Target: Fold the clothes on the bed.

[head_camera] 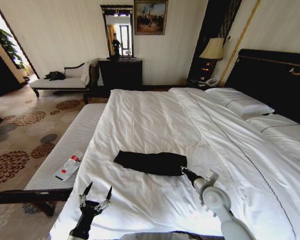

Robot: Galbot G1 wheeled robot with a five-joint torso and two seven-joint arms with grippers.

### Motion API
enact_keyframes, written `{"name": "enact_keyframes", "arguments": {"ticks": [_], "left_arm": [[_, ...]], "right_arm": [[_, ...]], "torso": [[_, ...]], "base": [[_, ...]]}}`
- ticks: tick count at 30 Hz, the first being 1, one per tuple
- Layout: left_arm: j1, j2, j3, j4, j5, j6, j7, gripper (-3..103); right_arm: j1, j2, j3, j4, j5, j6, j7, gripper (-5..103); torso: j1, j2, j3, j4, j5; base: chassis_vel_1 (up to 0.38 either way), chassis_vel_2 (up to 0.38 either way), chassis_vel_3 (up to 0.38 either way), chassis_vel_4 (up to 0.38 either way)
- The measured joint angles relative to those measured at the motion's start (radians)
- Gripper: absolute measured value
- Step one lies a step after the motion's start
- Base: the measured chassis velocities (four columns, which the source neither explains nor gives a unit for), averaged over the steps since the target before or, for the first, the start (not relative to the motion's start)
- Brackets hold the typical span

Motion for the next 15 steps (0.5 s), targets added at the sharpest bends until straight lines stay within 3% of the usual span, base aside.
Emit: {"name": "enact_keyframes", "arguments": {"ticks": [7,15], "left_arm": [[0.0,0.0,0.0,0.0,0.0,0.0,0.0,100],[0.0,0.0,0.0,0.0,0.0,0.0,0.0,100]], "right_arm": [[0.005,-0.134,0.065,-0.059,-0.011,0.028,-0.037,1],[0.02,-0.168,0.114,-0.143,-0.011,0.059,-0.087,1]], "torso": [[0.0,0.0,0.0,0.0001,0.0003],[0.0,0.0,0.0,0.0001,0.0]], "base": [[0.0,0.0,0.0,0.0],[0.0,0.0,0.0,0.0]]}}
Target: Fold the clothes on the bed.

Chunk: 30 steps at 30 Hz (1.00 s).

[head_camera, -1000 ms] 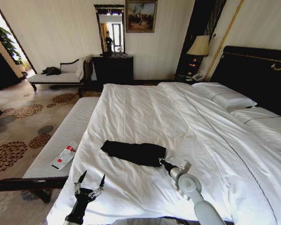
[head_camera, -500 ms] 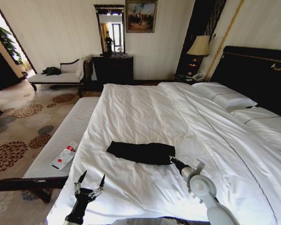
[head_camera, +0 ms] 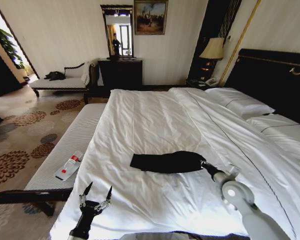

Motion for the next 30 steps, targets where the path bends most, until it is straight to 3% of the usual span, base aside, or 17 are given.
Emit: {"name": "enact_keyframes", "arguments": {"ticks": [7,17,30], "left_arm": [[0.0,0.0,0.0,0.0,0.0,0.0,0.0,100],[0.0,0.0,0.0,0.0,0.0,0.0,0.0,100],[0.0,0.0,0.0,0.0,0.0,0.0,0.0,100]], "right_arm": [[0.009,0.002,-0.018,-0.011,-0.05,0.008,-0.011,1],[0.009,0.009,-0.067,0.073,-0.021,0.03,0.001,1],[0.144,0.024,-0.273,0.233,0.02,0.041,0.135,1]], "torso": [[0.0,0.0,0.0,0.0,-0.0002],[0.0,0.0,0.0,-0.0001,-0.0004],[0.0,0.0,0.0,0.0,-0.0003]], "base": [[0.0,0.0,0.0,0.0],[0.0,0.0,0.0,0.0],[0.0,0.0,0.0,0.0]]}}
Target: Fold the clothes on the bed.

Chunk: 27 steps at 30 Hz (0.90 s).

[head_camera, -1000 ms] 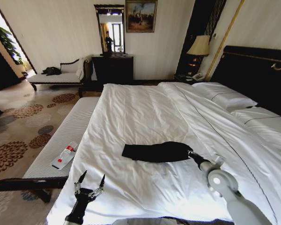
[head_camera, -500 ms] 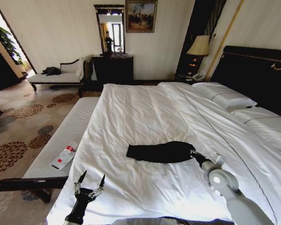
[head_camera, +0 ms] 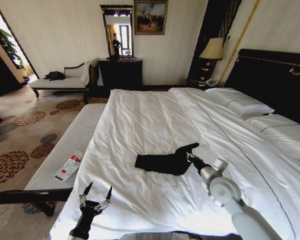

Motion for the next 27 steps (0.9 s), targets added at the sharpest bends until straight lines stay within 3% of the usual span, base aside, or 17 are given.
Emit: {"name": "enact_keyframes", "arguments": {"ticks": [13,27], "left_arm": [[0.0,0.0,0.0,0.0,0.0,0.0,0.0,100],[0.0,0.0,0.0,0.0,0.0,0.0,0.0,100]], "right_arm": [[0.141,-0.029,-0.185,0.027,0.075,-0.009,0.043,1],[0.262,0.04,-0.376,-0.114,-0.026,0.008,0.013,1]], "torso": [[0.0,0.0,0.0,-0.0002,0.0],[0.0,0.0,0.0,0.0,-0.0001]], "base": [[0.0,0.0,0.0,0.0],[0.0,0.0,0.0,0.0]]}}
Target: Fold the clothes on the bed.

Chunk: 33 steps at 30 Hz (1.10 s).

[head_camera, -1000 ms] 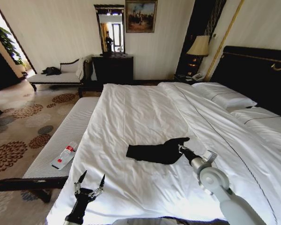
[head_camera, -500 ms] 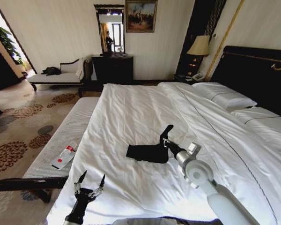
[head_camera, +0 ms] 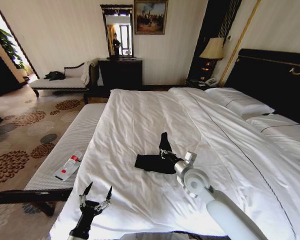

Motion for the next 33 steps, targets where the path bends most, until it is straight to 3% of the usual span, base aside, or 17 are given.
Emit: {"name": "enact_keyframes", "arguments": {"ticks": [15,29,33], "left_arm": [[0.0,0.0,0.0,0.0,0.0,0.0,0.0,100],[0.0,0.0,0.0,0.0,0.0,0.0,0.0,100],[0.0,0.0,0.0,0.0,0.0,0.0,0.0,100]], "right_arm": [[0.054,0.126,-0.179,-0.117,-0.115,0.035,-0.011,1],[0.07,0.182,-0.21,-0.222,-0.16,0.045,-0.031,-1],[0.066,0.17,-0.21,-0.213,-0.159,0.047,-0.047,15]], "torso": [[0.0,0.0,0.0,0.0,0.0001],[0.0,0.0,0.0,0.0,0.0002],[0.0,0.0,0.0,0.0,0.0002]], "base": [[0.0,0.0,0.0,0.0],[0.0,0.0,0.0,0.0],[0.0,0.0,0.0,0.0]]}}
